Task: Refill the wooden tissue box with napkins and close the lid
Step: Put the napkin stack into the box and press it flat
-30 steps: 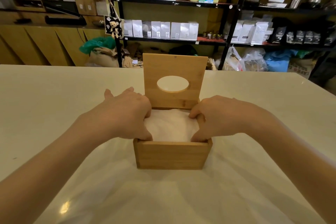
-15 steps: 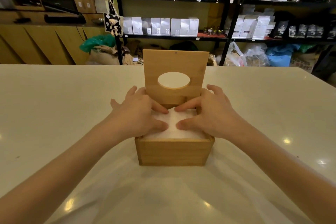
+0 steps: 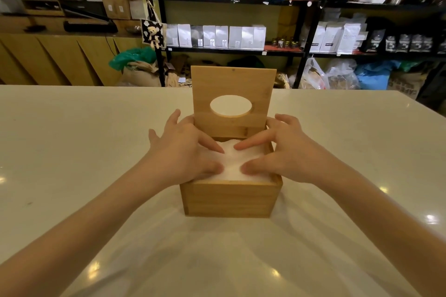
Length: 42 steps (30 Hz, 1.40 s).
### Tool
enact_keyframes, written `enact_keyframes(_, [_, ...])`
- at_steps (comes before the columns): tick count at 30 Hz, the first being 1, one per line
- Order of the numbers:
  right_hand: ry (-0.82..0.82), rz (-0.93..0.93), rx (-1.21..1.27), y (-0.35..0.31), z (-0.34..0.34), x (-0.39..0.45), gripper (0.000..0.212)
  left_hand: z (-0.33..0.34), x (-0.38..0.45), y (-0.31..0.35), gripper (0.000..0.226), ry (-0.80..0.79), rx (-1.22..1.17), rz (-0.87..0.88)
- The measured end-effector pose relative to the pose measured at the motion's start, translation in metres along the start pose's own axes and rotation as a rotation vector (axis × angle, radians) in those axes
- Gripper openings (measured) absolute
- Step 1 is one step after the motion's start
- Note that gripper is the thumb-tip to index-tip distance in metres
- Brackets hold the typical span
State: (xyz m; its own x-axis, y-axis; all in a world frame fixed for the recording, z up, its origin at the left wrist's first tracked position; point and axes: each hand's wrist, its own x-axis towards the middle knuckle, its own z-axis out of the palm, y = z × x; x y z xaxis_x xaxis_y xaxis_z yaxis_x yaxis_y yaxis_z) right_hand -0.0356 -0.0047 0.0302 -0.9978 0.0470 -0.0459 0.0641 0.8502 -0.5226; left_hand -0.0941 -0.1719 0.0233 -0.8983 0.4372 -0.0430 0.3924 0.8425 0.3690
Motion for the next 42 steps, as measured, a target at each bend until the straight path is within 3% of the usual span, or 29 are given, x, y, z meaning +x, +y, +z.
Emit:
enact_keyframes(6, [-0.024, -0.01, -0.209, -0.001, 0.005, 0.004, 0.041, 0.002, 0.002, 0.0, 0.039, -0.051, 0.057, -0.02])
enact_keyframes(10, [-0.045, -0.038, 0.009, 0.003, -0.011, -0.002, 0.041, -0.005, -0.003, -0.002, 0.044, 0.055, -0.11, 0.048])
enact_keyframes(13, [0.169, -0.09, 0.204, 0.002, -0.033, -0.007, 0.03, -0.022, -0.012, 0.002, 0.033, 0.306, -0.277, 0.106])
enact_keyframes(16, [0.435, -0.24, 0.153, -0.003, -0.05, -0.005, 0.029, -0.041, -0.012, 0.006, 0.033, 0.586, -0.312, 0.24])
enact_keyframes(20, [0.684, -0.41, -0.162, -0.008, -0.046, 0.01, 0.067, -0.054, 0.002, 0.01, 0.076, 0.771, -0.05, 0.386])
enact_keyframes(23, [0.719, -0.416, -0.41, -0.007, -0.031, 0.024, 0.08, -0.051, 0.016, 0.006, 0.089, 0.755, 0.214, 0.406])
enact_keyframes(27, [0.7, -0.397, -0.557, -0.003, -0.023, 0.033, 0.07, -0.04, 0.025, -0.002, 0.081, 0.723, 0.328, 0.348])
enact_keyframes(32, [0.694, -0.418, -0.569, -0.007, -0.024, 0.029, 0.056, -0.034, 0.02, -0.005, 0.066, 0.659, 0.279, 0.356])
enact_keyframes(42, [0.623, -0.494, -0.559, 0.004, 0.004, -0.029, 0.056, 0.003, -0.04, -0.009, 0.055, 0.647, 0.16, 0.421])
